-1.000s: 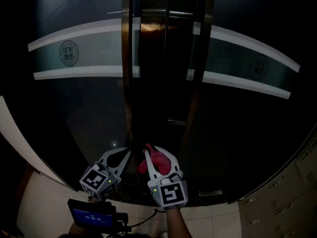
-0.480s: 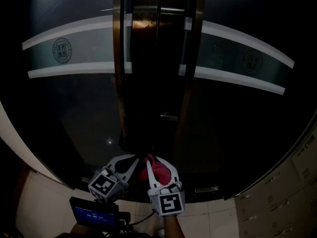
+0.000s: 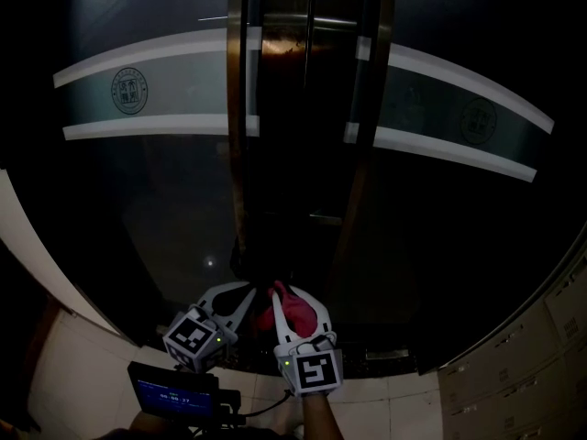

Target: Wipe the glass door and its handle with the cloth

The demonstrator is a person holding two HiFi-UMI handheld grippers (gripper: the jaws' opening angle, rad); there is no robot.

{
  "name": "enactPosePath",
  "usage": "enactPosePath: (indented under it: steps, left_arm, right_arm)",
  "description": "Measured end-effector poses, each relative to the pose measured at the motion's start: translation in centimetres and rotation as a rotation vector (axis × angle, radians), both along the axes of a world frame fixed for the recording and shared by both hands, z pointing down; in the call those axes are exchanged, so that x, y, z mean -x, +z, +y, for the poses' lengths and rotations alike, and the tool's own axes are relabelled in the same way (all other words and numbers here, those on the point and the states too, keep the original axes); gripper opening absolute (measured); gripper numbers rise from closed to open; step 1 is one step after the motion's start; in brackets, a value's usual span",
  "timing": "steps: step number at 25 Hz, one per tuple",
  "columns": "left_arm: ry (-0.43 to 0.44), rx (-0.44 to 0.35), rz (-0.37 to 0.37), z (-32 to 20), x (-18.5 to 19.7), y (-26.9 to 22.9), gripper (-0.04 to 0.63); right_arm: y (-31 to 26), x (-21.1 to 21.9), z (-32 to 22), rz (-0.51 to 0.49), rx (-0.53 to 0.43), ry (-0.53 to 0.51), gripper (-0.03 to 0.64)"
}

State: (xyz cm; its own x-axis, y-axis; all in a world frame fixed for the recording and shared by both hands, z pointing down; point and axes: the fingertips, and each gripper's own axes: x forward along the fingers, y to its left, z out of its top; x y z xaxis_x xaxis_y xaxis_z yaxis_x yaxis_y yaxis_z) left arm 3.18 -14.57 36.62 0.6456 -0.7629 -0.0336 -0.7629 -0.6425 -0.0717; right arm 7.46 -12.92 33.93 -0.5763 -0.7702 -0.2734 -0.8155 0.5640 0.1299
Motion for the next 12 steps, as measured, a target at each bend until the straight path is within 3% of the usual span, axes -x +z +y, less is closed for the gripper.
enactPosePath:
  steps: [5, 12]
  left_arm:
    - [-0.041, 0.001, 0.007, -1.0, 2.3, -0.1, 0.003]
    - [-0.079, -0.015, 0.003, -1.6, 6.1, -0.4, 0.003]
  right_arm:
    - [-1.8, 2.2, -2.8, 0.016, -0.007, -0.040, 0.060]
    - [-10.7, 6.3, -10.8, -0.006, -0.134, -0.103, 0.060]
